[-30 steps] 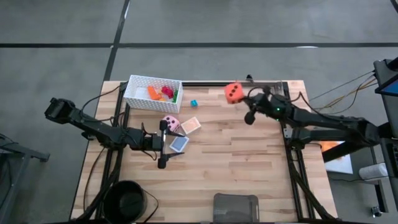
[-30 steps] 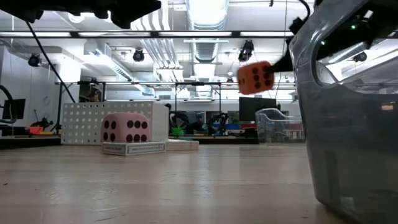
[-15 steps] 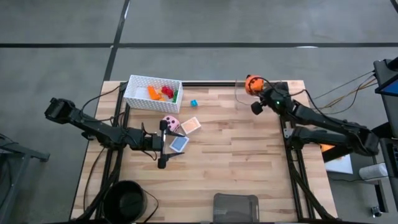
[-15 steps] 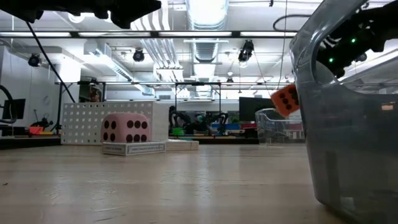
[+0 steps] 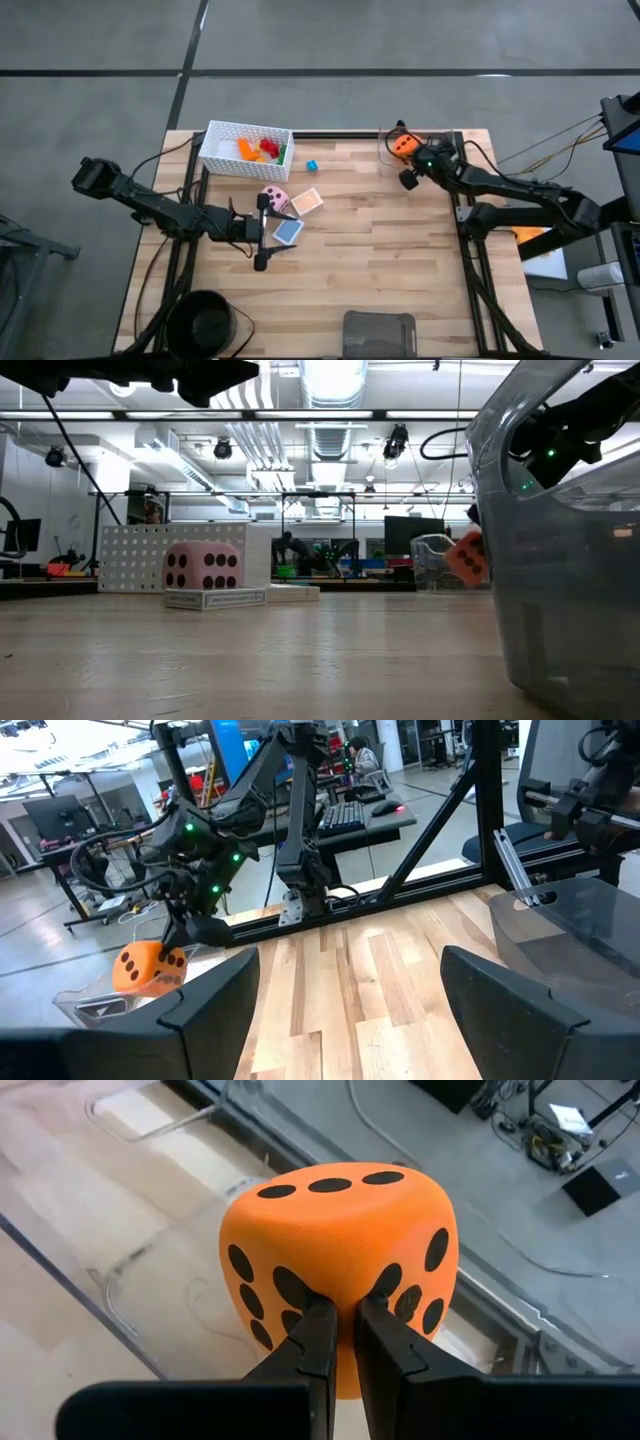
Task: Pick & Place Toys
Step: Put the orange dice into the transparent bin, then put the pink dice into the transparent bin
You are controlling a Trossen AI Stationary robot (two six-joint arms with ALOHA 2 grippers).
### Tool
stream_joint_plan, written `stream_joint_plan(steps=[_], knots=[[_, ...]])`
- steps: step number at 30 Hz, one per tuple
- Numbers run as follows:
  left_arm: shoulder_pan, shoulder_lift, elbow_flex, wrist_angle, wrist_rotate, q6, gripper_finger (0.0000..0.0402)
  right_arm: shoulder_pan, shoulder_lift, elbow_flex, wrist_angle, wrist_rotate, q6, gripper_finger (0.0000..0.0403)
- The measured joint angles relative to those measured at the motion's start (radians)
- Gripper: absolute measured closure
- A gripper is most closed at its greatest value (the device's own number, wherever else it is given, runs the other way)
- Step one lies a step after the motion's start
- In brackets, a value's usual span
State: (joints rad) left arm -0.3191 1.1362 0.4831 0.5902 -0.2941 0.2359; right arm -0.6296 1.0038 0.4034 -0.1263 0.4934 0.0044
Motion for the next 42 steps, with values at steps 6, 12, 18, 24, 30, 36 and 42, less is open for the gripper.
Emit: stream_joint_plan(steps=[6,12,18,24,30,36,42], knots=[[0.0,0.0,0.0,-0.006,0.0,0.0,0.0089,0.0,0.017,0.002,0.001,0.0,0.046,0.0367],[0.001,0.0,0.0,-0.008,0.0,0.0,0.0089,0.0,-0.023,0.017,0.006,0.002,0.053,0.0273],[0.001,0.0,0.0,-0.012,-0.001,0.0,0.0089,0.001,-0.064,0.038,0.009,0.001,0.042,0.0162],[0.001,0.0,0.0,-0.015,-0.002,-0.001,0.0089,0.001,-0.077,0.038,0.006,-0.038,0.042,0.0092],[0.001,0.0,0.0,-0.028,-0.047,-0.007,0.0089,0.019,-0.077,0.035,0.041,-0.204,0.031,0.0076],[0.012,0.0,0.0,-0.125,-0.187,-0.095,0.0089,0.104,-0.07,0.034,0.238,-0.502,0.067,0.0076],[0.067,0.0,0.046,-0.438,-0.212,-0.308,0.0089,0.324,-0.024,-0.017,0.645,-0.592,0.079,0.0075]])
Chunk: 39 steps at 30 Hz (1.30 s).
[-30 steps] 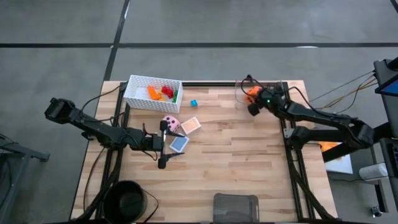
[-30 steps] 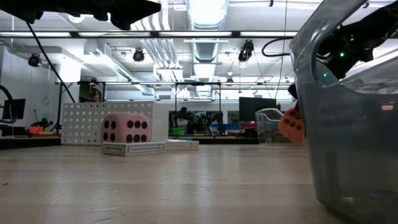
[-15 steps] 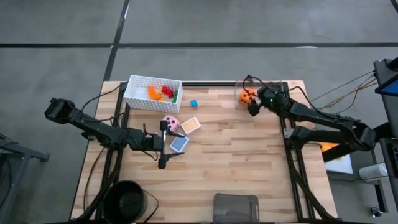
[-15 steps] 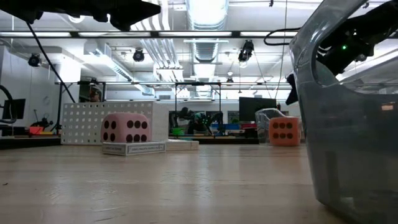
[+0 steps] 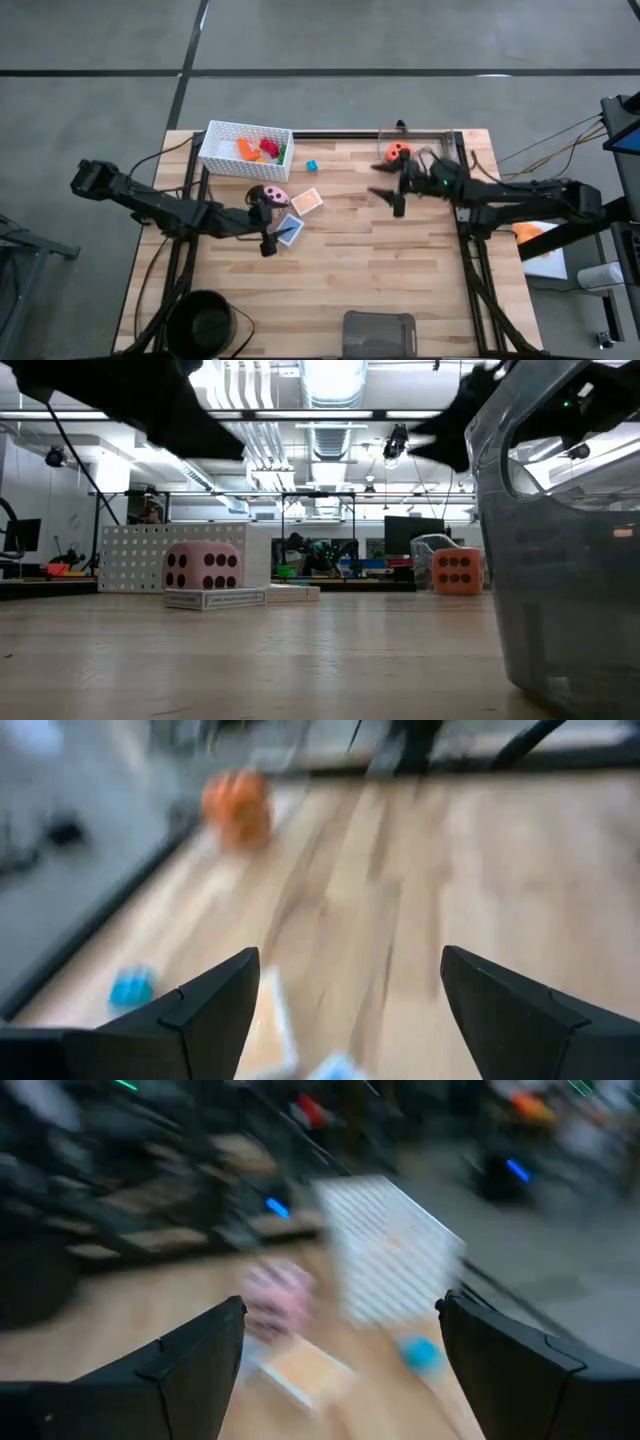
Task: Pick & Place Toys
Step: Put the pink dice into the transparent bin
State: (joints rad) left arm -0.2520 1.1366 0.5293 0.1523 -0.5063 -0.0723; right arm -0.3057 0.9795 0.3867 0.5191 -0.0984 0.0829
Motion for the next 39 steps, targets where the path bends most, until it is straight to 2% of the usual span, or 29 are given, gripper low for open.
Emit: stream_joint_plan(steps=[4,9,12,17,23,31,39], knots=[[0.042,0.012,0.048,-0.213,-0.004,-0.131,0.0089,0.15,0.064,-0.05,0.213,0.051,-0.031,0.0075],[0.065,0.056,0.067,-0.253,-0.004,-0.146,0.0089,0.257,0.147,-0.052,0.218,0.16,-0.08,0.0075],[0.067,0.099,0.109,-0.361,-0.01,-0.169,0.0089,0.275,0.187,-0.052,0.217,0.165,-0.08,0.0075],[0.067,0.2,0.22,-0.61,-0.079,-0.249,0.0089,0.28,0.239,-0.053,0.216,0.166,-0.092,0.0075],[0.067,0.346,0.343,-0.773,-0.079,-0.269,0.0089,0.28,0.268,-0.053,0.214,0.166,-0.105,0.0075],[0.079,0.515,0.414,-0.834,-0.096,-0.277,0.0089,0.294,0.285,-0.053,0.214,0.163,-0.105,0.0075],[0.084,0.528,0.412,-0.838,-0.104,-0.303,0.0089,0.32,0.285,-0.053,0.214,0.162,-0.105,0.0075]])
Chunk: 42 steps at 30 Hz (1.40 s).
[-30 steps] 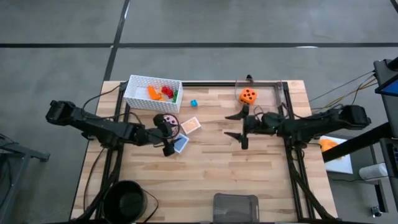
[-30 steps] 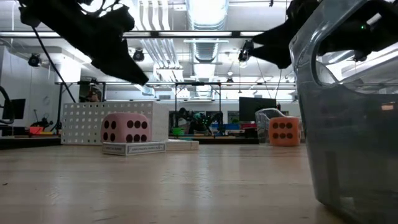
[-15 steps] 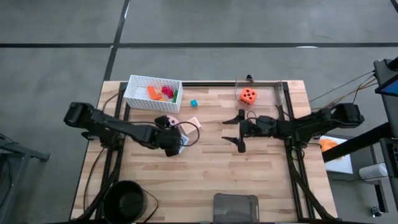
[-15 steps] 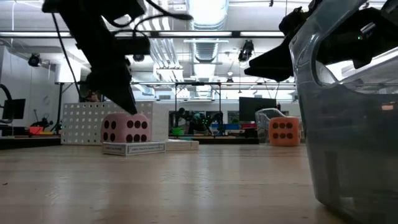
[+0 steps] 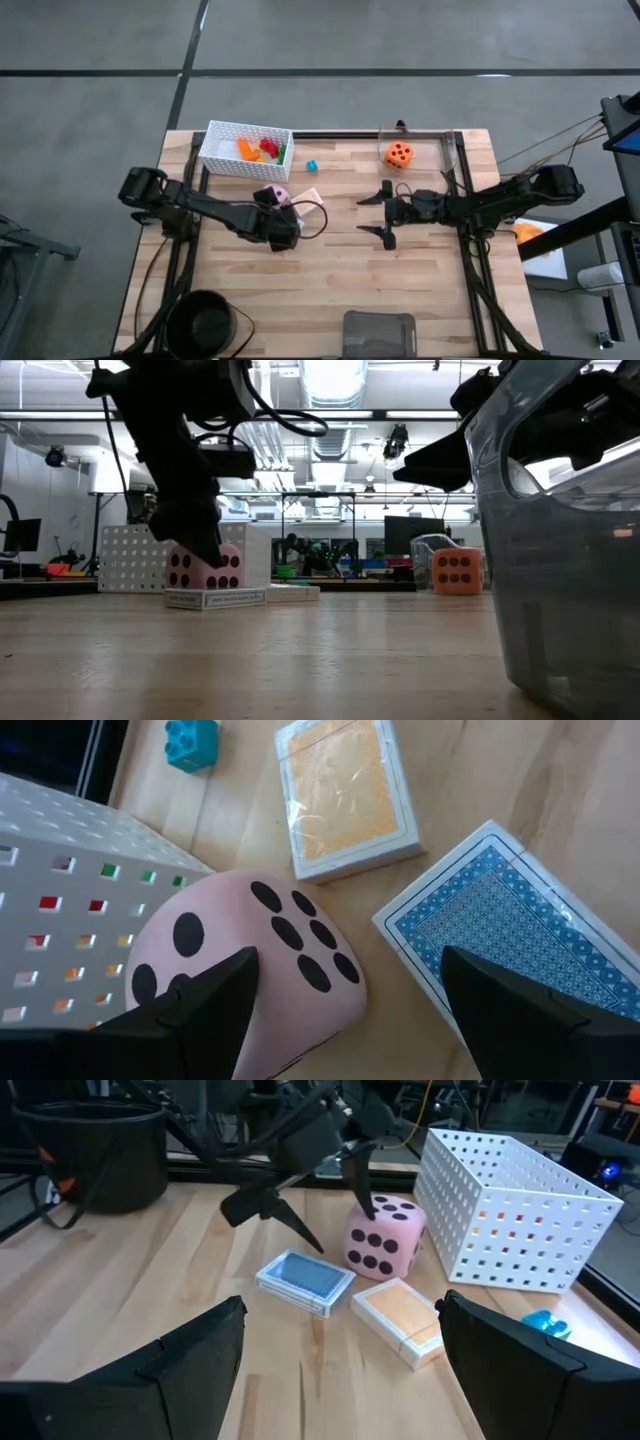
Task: Pick & Place Toys
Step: Put the pink dice into the transparent bin
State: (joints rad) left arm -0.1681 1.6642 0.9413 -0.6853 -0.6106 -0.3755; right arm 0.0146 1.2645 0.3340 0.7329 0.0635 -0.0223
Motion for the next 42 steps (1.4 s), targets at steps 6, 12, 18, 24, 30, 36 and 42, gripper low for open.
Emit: stream_joint_plan(steps=[6,12,18,24,30,36,42], knots=[[-0.007,-0.028,0.013,-0.045,0.0,-0.03,0.0089,0.009,-0.001,0.0,-0.001,0.0,0.0,0.0075],[-0.035,-0.058,0.049,-0.062,-0.023,0.016,0.0089,0.01,-0.002,0.0,-0.012,0.0,-0.001,0.0075],[-0.047,-0.059,0.041,-0.111,-0.031,0.124,0.0089,0.01,-0.002,0.0,-0.019,0.0,-0.004,0.0075],[-0.044,-0.059,0.002,-0.131,-0.098,0.141,0.0089,0.01,-0.001,0.0,-0.019,-0.004,-0.004,0.0075],[-0.038,-0.059,-0.04,-0.124,-0.121,0.144,0.0089,0.01,0.003,0.0,-0.019,-0.004,-0.004,0.0075],[-0.02,-0.059,-0.078,-0.101,-0.128,0.141,0.0089,0.01,0.002,0.0,-0.018,-0.004,-0.004,0.0075],[0.002,-0.059,-0.111,-0.029,-0.127,0.152,0.0089,0.01,0.001,0.0,-0.015,-0.004,-0.004,0.0075]])
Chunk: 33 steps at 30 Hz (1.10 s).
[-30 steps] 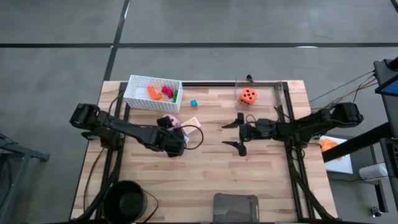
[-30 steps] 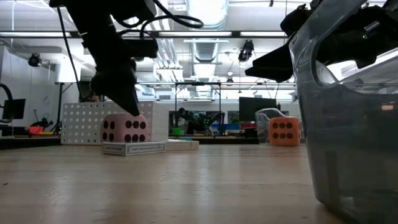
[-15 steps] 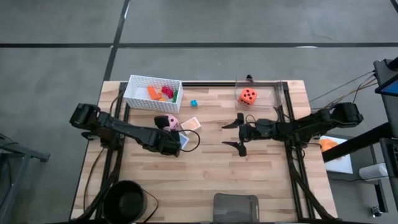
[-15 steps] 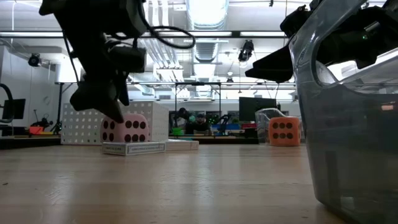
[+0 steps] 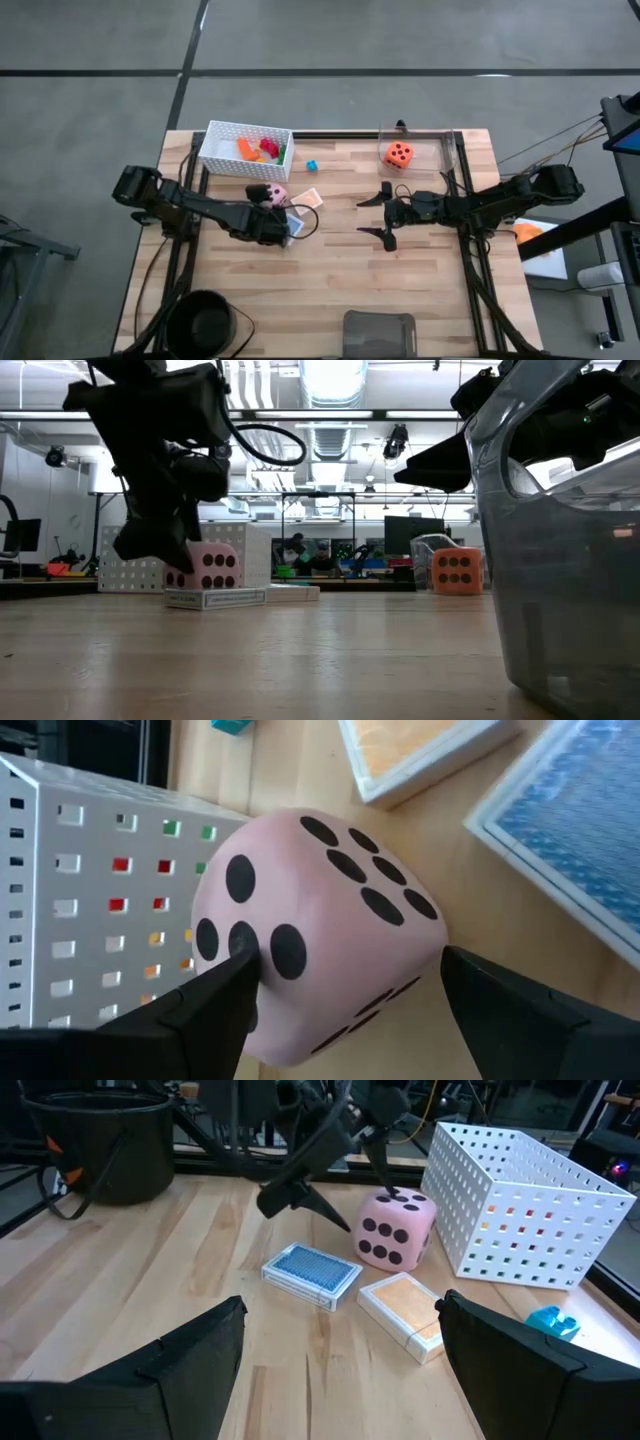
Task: Pick & Place Toys
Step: Put the pink dice into the transparent bin
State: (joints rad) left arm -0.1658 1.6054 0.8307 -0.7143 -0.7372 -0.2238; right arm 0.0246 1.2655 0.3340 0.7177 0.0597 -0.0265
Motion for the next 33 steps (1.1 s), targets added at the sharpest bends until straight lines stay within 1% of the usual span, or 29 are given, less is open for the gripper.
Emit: stream_joint_plan(steps=[3,7,10,13,19,20,33], knots=[[0.009,0.0,-0.021,0.044,-0.002,0.035,0.0089,0.0,0.0,0.0,0.0,0.0,0.0,0.0075],[0.022,-0.001,-0.048,0.1,-0.004,0.045,0.0091,0.0,0.0,0.0,0.0,-0.005,0.0,0.0075],[0.027,-0.002,-0.059,0.105,-0.004,0.045,0.0109,0.0,0.0,0.0,0.0,-0.008,0.0,0.0075],[0.028,-0.003,-0.061,0.102,0.0,0.045,0.015,0.0,0.0,0.0,0.0,-0.008,0.0,0.0075],[0.029,-0.003,-0.06,0.095,-0.002,0.045,0.0268,0.001,0.0,0.0,0.004,-0.03,0.001,0.0075],[0.029,-0.003,-0.06,0.094,-0.004,0.045,0.0283,0.001,0.0,0.0,0.005,-0.031,0.002,0.0075],[0.023,-0.003,-0.061,0.093,-0.007,0.041,0.0289,0.002,0.0,0.0,0.007,-0.034,0.003,0.0075]])
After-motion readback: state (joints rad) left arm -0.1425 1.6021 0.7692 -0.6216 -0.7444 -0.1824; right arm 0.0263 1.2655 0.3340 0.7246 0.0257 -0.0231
